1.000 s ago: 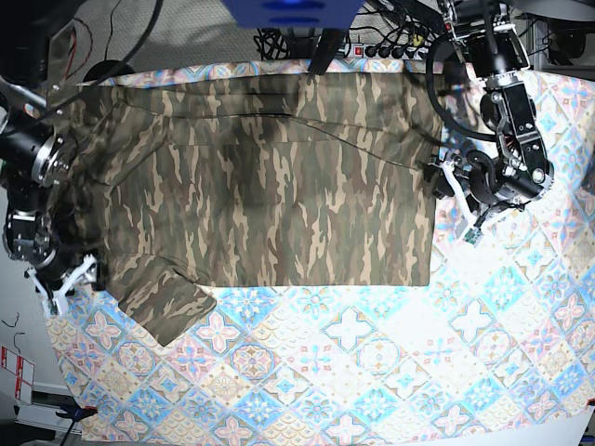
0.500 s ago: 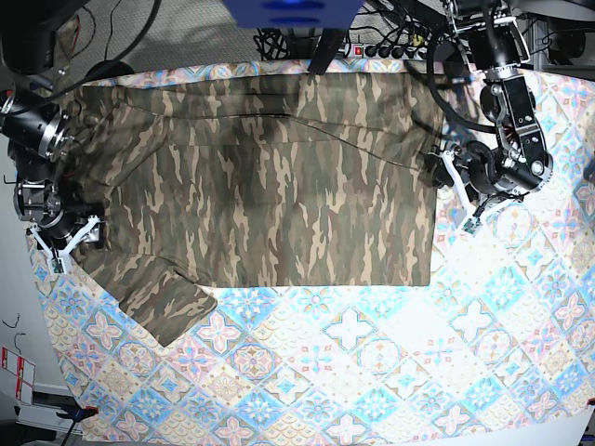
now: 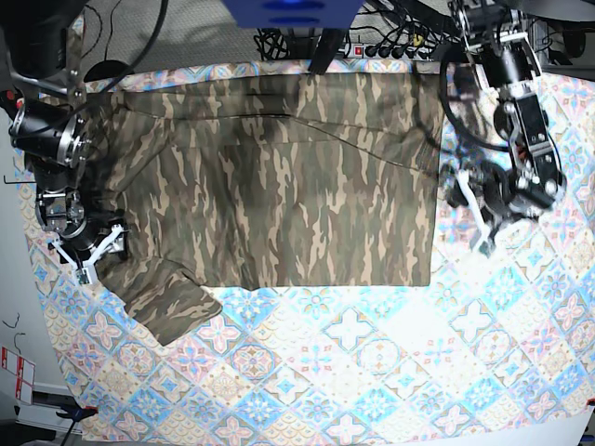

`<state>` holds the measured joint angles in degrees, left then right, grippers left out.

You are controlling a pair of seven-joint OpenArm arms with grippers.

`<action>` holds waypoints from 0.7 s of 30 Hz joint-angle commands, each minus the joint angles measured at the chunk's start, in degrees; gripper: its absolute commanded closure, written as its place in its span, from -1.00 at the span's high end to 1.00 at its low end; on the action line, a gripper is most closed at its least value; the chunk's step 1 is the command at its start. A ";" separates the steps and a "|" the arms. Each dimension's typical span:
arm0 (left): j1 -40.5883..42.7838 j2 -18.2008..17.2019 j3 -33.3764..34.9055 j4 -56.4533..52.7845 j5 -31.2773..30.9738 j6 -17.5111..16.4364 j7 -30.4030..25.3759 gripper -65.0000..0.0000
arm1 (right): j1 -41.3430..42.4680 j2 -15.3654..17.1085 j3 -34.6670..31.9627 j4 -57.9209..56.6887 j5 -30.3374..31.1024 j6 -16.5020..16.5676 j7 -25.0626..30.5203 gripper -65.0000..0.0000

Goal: Fold the T-shirt properly
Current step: 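Grasp the hem corners of the shirt with both grippers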

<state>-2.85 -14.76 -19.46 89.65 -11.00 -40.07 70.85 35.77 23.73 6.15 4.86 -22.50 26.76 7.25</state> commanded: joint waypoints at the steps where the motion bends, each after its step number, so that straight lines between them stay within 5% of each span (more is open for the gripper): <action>1: -2.47 -1.02 -0.10 -0.81 -0.56 0.07 -2.41 0.12 | 0.32 -0.21 -0.13 -0.16 -2.16 1.06 -3.16 0.31; 8: -16.62 -1.02 0.34 -24.55 3.31 0.07 -12.34 0.12 | 0.23 -0.03 0.05 -0.16 -2.16 1.06 -3.16 0.31; 21: -28.22 0.30 0.34 -62.09 11.31 0.07 -40.30 0.14 | 0.06 -0.03 0.13 0.10 -2.07 1.06 -6.06 0.31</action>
<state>-30.33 -14.26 -19.31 27.18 -0.45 -39.72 28.38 35.73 23.79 6.44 5.26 -21.98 27.14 5.13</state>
